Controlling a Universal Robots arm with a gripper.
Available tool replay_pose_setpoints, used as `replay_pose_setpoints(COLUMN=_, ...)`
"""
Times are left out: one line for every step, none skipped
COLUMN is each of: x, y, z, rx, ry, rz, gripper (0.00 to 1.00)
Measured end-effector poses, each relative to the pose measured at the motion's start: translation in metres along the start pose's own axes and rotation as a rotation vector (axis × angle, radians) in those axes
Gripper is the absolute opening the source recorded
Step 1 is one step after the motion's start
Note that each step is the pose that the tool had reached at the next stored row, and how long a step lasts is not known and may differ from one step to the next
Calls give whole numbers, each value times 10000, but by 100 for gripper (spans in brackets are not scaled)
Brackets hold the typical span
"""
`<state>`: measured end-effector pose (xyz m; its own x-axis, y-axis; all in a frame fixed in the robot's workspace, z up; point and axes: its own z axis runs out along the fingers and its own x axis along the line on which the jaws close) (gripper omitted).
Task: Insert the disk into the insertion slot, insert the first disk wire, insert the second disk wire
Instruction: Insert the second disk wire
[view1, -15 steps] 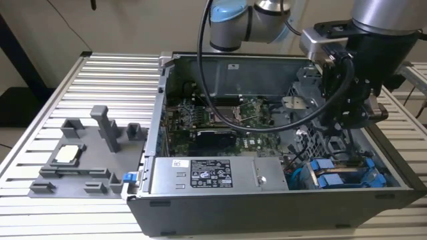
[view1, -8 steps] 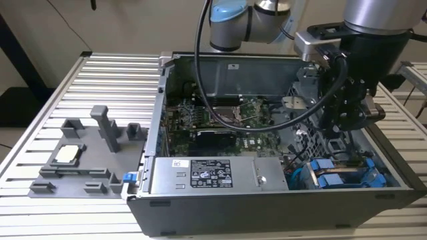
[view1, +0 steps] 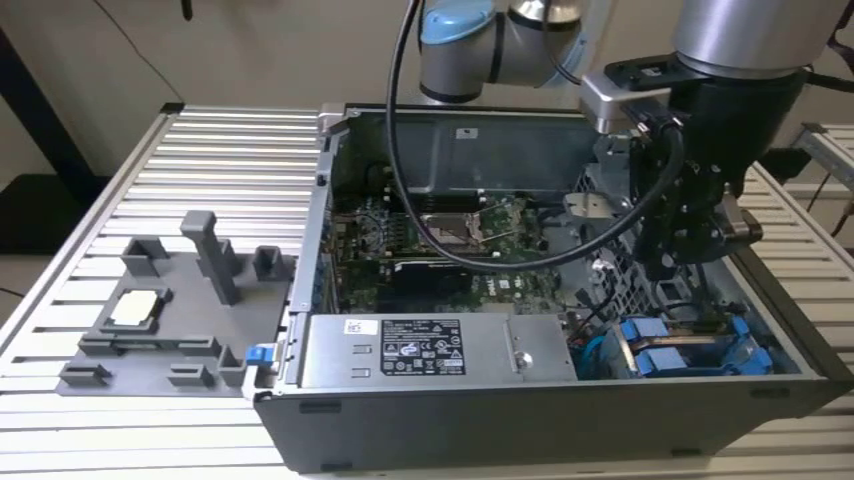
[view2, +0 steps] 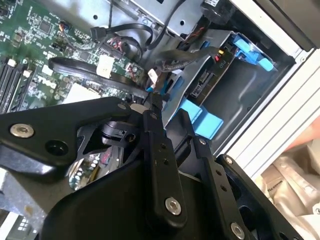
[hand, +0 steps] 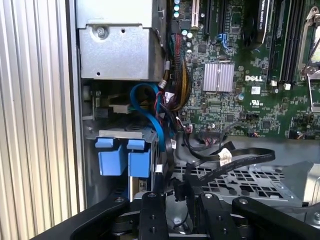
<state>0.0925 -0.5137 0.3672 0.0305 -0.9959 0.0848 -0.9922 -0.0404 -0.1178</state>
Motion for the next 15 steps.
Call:
replay_pose_setpoints(x=-1, y=3, z=1, rx=10, ry=5, rz=-2, gripper=33)
replay_pose_setpoints(x=-1, y=5, z=2, rx=24, ry=8, rz=-6, gripper=33)
replay_pose_setpoints(x=-1, y=7, z=4, rx=40, ry=8, rz=-17, gripper=33)
replay_pose_setpoints(x=-2, y=12, z=6, rx=64, ry=7, rz=-29, gripper=33)
replay_pose_setpoints(x=-2, y=20, z=6, rx=84, ry=8, rz=-37, gripper=33)
replay_pose_setpoints(x=-2, y=30, z=4, rx=103, ry=10, rz=-43, gripper=33)
replay_pose_setpoints(x=-3, y=41, z=4, rx=124, ry=9, rz=-45, gripper=33)
replay_pose_setpoints(x=-3, y=49, z=4, rx=147, ry=8, rz=-48, gripper=33)
replay_pose_setpoints(x=-2, y=52, z=4, rx=162, ry=7, rz=-60, gripper=33)
replay_pose_setpoints(x=-2, y=54, z=5, rx=177, ry=6, rz=-83, gripper=33)
replay_pose_setpoints(x=-3, y=57, z=6, rx=195, ry=4, rz=-103, gripper=33)
replay_pose_setpoints(x=-4, y=61, z=8, rx=216, ry=2, rz=-124, gripper=33)
replay_pose_setpoints(x=-5, y=62, z=9, rx=238, ry=0, rz=-149, gripper=33)
replay_pose_setpoints(x=-5, y=62, z=10, rx=253, ry=-3, rz=-182, gripper=33)
replay_pose_setpoints(x=-5, y=62, z=10, rx=262, ry=-5, rz=-216, gripper=33)
